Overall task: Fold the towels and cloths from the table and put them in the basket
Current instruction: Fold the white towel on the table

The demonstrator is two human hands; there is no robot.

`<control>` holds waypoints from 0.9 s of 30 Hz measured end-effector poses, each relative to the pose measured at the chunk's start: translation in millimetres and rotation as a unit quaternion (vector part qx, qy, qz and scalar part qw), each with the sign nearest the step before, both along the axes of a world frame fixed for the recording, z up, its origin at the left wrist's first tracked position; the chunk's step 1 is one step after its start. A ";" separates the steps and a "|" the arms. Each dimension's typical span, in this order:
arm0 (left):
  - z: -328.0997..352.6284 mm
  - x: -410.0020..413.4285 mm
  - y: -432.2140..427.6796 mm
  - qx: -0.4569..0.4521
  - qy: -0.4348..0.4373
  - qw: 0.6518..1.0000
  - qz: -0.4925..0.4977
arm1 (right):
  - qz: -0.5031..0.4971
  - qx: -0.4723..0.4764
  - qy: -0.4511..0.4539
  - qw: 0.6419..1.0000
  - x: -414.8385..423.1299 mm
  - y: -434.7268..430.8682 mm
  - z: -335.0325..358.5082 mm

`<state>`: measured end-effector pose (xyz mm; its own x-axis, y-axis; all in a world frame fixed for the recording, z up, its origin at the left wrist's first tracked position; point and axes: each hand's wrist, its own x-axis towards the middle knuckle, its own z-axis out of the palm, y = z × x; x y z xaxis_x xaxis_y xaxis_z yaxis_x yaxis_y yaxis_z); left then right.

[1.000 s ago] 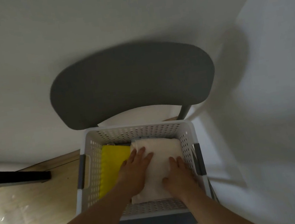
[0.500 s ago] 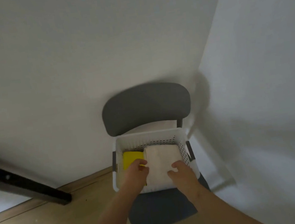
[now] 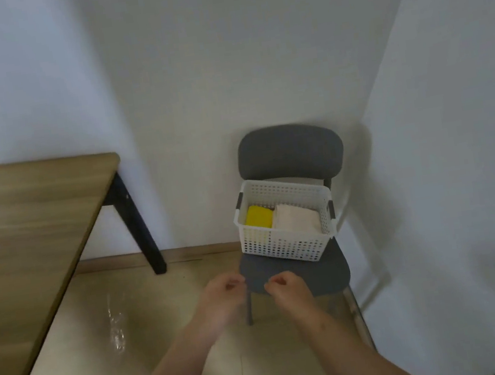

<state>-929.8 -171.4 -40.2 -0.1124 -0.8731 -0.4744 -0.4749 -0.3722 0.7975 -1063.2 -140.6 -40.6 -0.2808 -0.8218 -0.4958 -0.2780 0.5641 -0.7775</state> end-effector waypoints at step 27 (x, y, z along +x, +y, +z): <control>-0.2 363.6 364.5 -0.021 0.045 0.989 0.138 | 0.033 0.000 -0.093 0.995 351.9 363.7 6.4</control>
